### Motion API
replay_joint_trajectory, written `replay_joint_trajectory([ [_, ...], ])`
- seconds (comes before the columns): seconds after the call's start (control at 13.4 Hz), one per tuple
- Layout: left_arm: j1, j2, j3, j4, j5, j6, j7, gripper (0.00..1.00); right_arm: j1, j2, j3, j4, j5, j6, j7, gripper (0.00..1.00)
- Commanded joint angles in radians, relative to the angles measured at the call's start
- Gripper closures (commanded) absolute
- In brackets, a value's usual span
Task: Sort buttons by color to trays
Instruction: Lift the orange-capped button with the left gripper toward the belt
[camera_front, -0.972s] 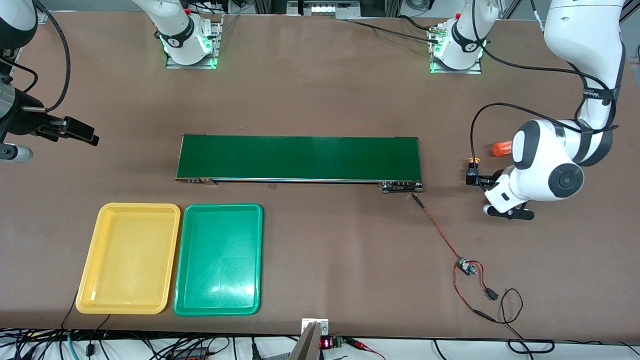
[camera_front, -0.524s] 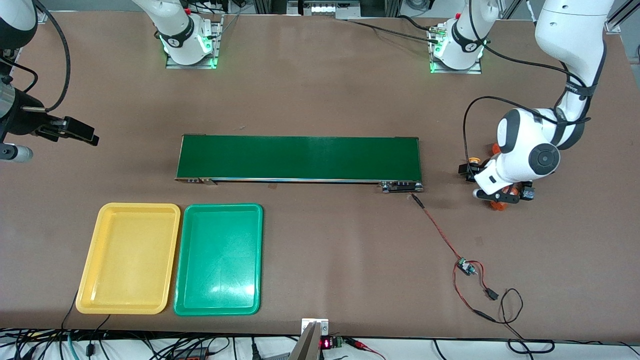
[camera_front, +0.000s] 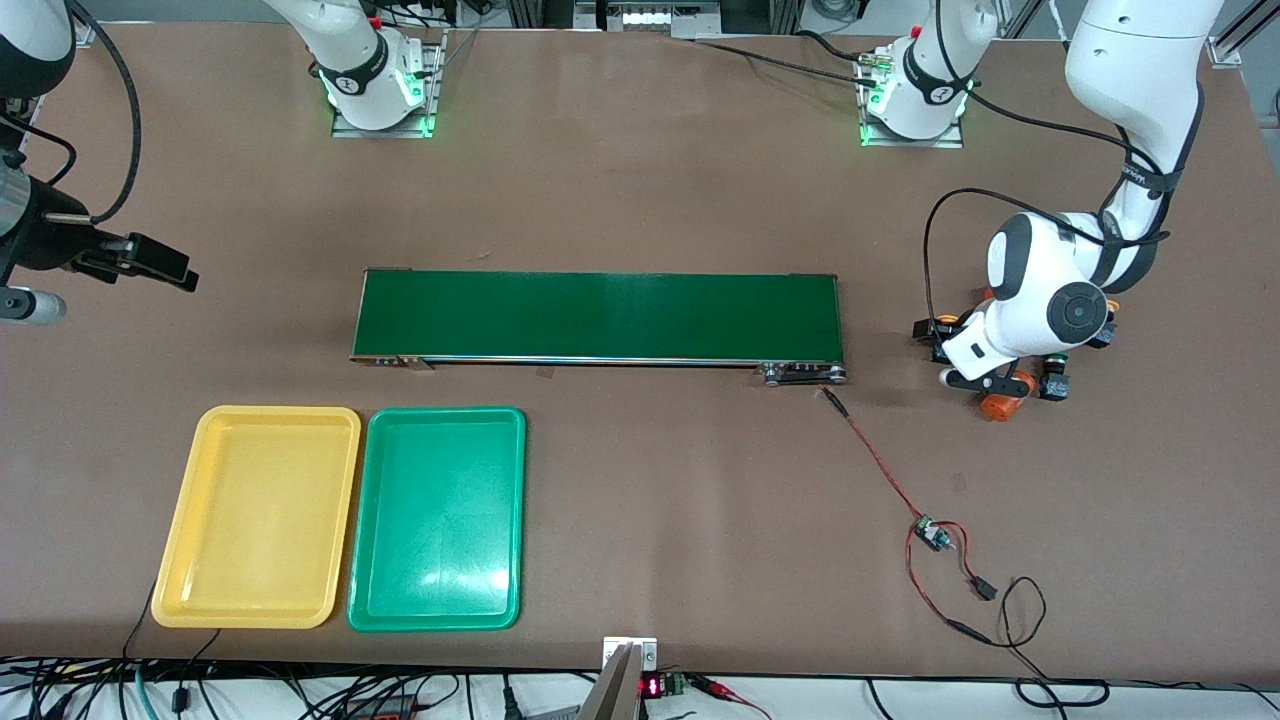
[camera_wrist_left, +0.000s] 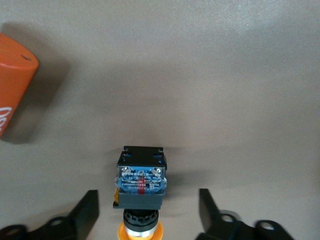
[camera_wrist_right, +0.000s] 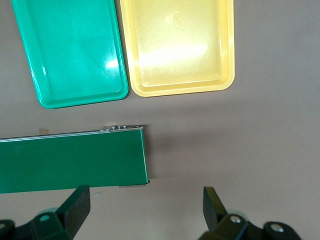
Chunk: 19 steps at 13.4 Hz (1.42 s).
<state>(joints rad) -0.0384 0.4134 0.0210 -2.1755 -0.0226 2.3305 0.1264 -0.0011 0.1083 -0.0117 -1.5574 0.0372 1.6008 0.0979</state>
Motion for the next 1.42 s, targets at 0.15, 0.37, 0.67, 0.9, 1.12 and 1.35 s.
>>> replay_joint_trajectory([
  [0.15, 0.014, -0.013, -0.012, -0.021, -0.023, 0.021, 0.022, 0.67, 0.004, -0.001, 0.013, -0.006, 0.038, 0.030, 0.000, 0.00],
  [0.37, 0.014, -0.025, -0.013, -0.017, -0.023, 0.012, 0.021, 0.96, 0.030, 0.017, 0.013, -0.006, 0.038, 0.062, -0.001, 0.00],
  [0.67, 0.012, -0.128, -0.076, 0.022, -0.023, -0.071, -0.001, 0.99, 0.056, 0.021, 0.013, -0.006, 0.038, 0.082, 0.000, 0.00],
  [0.9, -0.009, -0.174, -0.085, 0.066, -0.023, -0.109, -0.002, 0.99, 0.065, 0.028, 0.013, -0.004, 0.038, 0.085, 0.000, 0.00],
  [1.12, -0.049, -0.174, -0.136, 0.112, -0.031, -0.112, -0.013, 0.99, 0.070, 0.030, 0.013, -0.004, 0.036, 0.090, 0.000, 0.00],
  [1.35, -0.095, -0.166, -0.208, 0.117, -0.104, -0.108, -0.160, 0.99, 0.067, 0.037, 0.013, -0.006, 0.035, 0.090, 0.000, 0.00],
])
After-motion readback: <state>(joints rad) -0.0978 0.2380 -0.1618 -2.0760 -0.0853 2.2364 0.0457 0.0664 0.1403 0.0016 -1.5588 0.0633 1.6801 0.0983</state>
